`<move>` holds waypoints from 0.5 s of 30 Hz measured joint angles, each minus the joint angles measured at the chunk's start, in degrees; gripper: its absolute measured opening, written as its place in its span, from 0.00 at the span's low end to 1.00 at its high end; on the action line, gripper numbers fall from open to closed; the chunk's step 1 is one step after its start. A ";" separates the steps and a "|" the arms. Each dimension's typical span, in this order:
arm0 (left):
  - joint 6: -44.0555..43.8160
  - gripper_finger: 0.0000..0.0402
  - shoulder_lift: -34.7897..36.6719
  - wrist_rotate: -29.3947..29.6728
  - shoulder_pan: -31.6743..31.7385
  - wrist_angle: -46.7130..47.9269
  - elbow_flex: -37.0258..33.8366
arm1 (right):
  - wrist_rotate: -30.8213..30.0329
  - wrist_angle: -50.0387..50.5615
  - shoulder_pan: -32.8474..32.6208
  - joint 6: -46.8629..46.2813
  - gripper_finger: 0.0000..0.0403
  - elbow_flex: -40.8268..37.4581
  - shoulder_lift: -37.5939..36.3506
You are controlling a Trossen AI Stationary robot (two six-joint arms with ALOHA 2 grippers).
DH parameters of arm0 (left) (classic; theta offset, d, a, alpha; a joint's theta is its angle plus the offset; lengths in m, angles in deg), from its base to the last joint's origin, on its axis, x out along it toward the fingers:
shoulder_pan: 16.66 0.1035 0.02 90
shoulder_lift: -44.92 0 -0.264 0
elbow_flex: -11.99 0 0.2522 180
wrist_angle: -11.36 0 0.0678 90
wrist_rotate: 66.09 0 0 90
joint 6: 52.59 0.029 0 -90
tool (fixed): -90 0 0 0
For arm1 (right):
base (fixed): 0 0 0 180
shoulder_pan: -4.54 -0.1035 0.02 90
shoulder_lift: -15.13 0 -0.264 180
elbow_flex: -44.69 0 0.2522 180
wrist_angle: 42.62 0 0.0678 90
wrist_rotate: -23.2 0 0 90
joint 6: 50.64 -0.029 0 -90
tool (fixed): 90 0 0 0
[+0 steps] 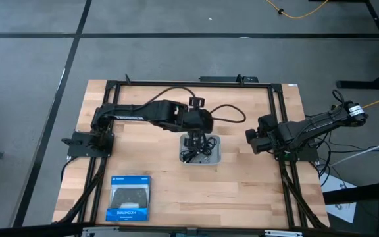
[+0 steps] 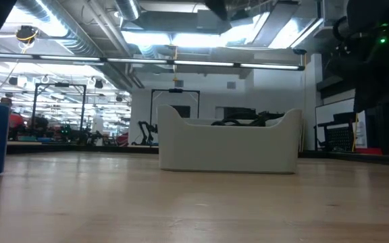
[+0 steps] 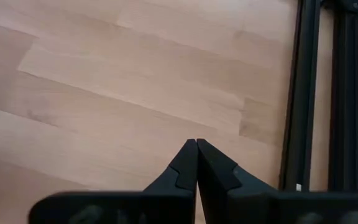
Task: Pick and place USB-C Cables
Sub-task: Return to Home Position
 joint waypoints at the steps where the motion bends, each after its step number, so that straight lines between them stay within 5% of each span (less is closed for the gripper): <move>1: 0.48 0.38 -0.03 -0.03 -0.04 -0.35 0.41 | 0.06 -0.34 0.00 0.02 0.02 0.00 -0.02; 8: -4.40 0.38 -0.05 -0.73 0.06 -5.00 0.64 | 2.14 -2.64 0.00 0.27 0.02 0.00 0.00; 15: -13.55 0.38 0.81 -9.80 2.35 16.22 0.63 | 0.72 -8.51 -0.79 13.09 0.02 0.00 0.00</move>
